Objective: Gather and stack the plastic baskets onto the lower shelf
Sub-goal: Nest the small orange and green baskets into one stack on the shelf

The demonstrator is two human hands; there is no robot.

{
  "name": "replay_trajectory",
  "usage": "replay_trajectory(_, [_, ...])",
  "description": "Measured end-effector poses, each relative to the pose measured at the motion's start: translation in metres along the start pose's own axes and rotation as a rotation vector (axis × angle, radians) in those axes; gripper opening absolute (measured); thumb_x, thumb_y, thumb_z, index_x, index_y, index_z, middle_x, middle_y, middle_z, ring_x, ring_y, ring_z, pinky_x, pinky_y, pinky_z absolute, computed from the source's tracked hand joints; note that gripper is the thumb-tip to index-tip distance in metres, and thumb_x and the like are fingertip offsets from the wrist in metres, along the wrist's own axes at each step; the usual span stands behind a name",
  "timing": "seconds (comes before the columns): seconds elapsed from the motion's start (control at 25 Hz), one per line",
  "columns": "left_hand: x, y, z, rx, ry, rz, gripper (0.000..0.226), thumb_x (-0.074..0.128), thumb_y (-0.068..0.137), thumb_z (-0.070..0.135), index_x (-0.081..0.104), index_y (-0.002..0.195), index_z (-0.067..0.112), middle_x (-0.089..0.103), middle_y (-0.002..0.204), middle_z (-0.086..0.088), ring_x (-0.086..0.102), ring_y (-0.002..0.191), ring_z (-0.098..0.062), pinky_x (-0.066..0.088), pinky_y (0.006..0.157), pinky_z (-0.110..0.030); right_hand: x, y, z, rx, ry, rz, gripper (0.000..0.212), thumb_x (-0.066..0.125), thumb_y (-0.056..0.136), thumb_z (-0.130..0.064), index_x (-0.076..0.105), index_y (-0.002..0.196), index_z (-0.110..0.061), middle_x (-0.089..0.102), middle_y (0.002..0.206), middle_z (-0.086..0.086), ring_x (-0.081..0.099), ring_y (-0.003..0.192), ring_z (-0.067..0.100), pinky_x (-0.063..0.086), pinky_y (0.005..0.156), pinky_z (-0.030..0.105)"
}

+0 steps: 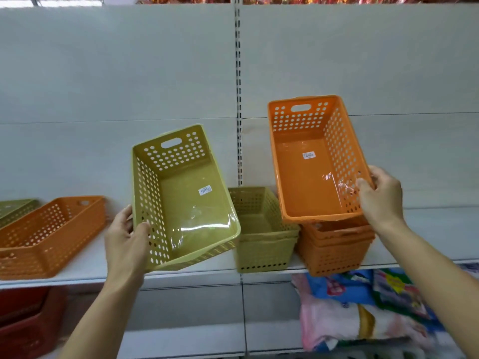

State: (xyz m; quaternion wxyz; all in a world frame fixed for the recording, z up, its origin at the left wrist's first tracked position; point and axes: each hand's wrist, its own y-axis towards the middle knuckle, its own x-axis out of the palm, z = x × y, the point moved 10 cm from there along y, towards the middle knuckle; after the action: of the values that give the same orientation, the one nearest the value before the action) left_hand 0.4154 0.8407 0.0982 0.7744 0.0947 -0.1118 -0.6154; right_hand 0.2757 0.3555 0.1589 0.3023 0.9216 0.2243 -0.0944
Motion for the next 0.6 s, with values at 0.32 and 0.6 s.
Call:
replay_trajectory(0.32, [0.089, 0.026, 0.015, 0.006, -0.063, -0.042, 0.046, 0.05, 0.093, 0.0, 0.051, 0.137, 0.014, 0.066, 0.116, -0.011, 0.066, 0.093, -0.028, 0.055, 0.079, -0.042, -0.022, 0.04, 0.034, -0.04, -0.093, 0.038, 0.025, 0.047, 0.096, -0.019, 0.062, 0.116, -0.023, 0.069, 0.096, 0.0, 0.065, 0.082, 0.024, 0.056, 0.075, 0.043])
replay_trajectory(0.6, [0.147, 0.043, 0.003, 0.002, -0.101, -0.121, 0.046, 0.05, 0.094, 0.0, 0.05, 0.137, 0.014, 0.066, 0.118, -0.013, 0.066, 0.098, -0.031, 0.055, 0.067, -0.038, 0.0, 0.058, 0.075, -0.007, -0.131, -0.052, 0.024, 0.047, 0.096, -0.023, 0.061, 0.114, -0.029, 0.07, 0.096, -0.005, 0.067, 0.082, 0.019, 0.058, 0.073, 0.043])
